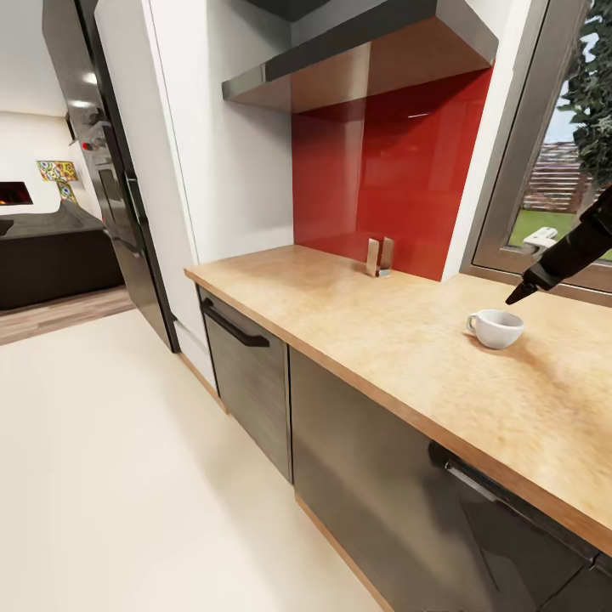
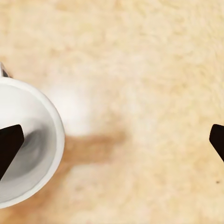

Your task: Set up a coffee station on the kitchen countertop: keep the coffee maker on the countertop, move the bottle of coffee from the kitchen shelf to the counter next to the coffee maker, place a paper coffee filter on top of the coffee maker, put the saucer next to the coffee maker with the coffee cup on the saucer, and place the electric kettle next to the coffee maker.

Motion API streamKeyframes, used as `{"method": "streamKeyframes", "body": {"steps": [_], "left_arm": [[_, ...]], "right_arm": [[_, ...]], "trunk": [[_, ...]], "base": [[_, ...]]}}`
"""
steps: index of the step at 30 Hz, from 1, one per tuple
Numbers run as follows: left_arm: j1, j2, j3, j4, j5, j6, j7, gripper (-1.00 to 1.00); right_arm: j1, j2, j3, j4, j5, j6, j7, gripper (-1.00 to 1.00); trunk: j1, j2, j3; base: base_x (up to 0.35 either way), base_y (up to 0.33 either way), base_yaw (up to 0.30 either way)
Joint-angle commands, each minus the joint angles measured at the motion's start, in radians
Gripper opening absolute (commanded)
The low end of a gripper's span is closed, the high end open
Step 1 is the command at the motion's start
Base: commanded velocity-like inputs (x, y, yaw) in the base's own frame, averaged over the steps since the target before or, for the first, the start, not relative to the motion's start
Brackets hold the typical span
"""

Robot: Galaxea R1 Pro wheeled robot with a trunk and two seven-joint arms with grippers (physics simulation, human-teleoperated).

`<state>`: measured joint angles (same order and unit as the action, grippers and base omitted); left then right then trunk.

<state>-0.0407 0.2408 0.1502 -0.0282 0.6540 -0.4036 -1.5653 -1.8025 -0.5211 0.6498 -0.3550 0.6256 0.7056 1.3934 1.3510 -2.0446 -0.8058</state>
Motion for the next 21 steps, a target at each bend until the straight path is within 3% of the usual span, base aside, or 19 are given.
{"method": "streamKeyframes", "body": {"steps": [1,21], "left_arm": [[-0.001,0.000,0.008,0.001,-0.006,-0.008,-0.002,1.00],[-0.001,0.000,0.008,0.001,-0.006,-0.008,-0.002,1.00]], "right_arm": [[0.000,-0.001,0.000,-0.002,0.007,0.009,0.007,1.00],[0.000,0.000,0.000,-0.002,0.006,0.009,0.007,1.00]], "trunk": [[0.000,0.000,-0.001],[0.038,-0.070,-0.032]], "base": [[0.000,0.000,0.000],[0.000,0.000,0.000]]}}
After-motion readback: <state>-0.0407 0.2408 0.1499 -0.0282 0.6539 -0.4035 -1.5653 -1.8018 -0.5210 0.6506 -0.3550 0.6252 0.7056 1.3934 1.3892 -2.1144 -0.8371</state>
